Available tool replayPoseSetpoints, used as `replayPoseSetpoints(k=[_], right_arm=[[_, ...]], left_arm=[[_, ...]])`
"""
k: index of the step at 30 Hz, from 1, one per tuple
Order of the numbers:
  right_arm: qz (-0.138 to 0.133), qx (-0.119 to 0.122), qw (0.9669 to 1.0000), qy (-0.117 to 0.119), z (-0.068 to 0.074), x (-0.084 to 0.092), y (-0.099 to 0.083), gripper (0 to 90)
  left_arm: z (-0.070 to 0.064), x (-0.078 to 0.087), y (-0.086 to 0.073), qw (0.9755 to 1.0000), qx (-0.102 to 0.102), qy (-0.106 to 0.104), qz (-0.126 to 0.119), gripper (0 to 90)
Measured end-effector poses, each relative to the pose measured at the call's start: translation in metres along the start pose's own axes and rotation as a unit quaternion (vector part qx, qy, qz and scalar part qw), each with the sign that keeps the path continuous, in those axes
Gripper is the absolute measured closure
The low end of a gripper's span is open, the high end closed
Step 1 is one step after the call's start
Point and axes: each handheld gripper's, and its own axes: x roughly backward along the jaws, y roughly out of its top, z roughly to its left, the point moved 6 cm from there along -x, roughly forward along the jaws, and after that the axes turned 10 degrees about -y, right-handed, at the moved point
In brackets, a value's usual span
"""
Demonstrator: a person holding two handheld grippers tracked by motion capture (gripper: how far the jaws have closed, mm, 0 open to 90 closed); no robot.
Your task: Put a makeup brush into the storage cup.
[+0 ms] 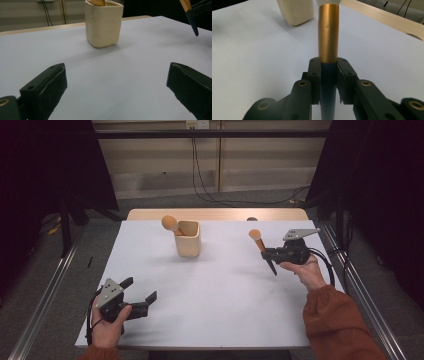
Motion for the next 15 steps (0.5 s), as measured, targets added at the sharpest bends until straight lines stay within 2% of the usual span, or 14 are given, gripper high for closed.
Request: replayPoseSetpoints(k=[4,7,11,15], right_arm=[[-0.026,-0.020,0.9994,0.011,0.0018,0.0020,0.0000,75.8],[-0.037,-0.040,0.9985,0.005,-0.0004,0.0022,-0.0014,75.8],[-0.069,-0.051,0.9962,0.016,0.0008,0.0037,-0.0013,75.8],[-0.098,-0.051,0.9935,0.027,0.0072,0.0049,0.0002,75.7]], left_arm=[[0.0002,0.0003,0.0001,1.0000,0.002,0.001,-0.001,3.0],[0.0005,0.0007,0.0001,1.0000,0.002,0.001,-0.002,3.0],[0.0008,0.0007,0.0002,1.0000,0.002,0.001,-0.002,3.0],[0.0001,0.0010,0.0007,1.0000,0.000,0.000,-0.002,3.0]])
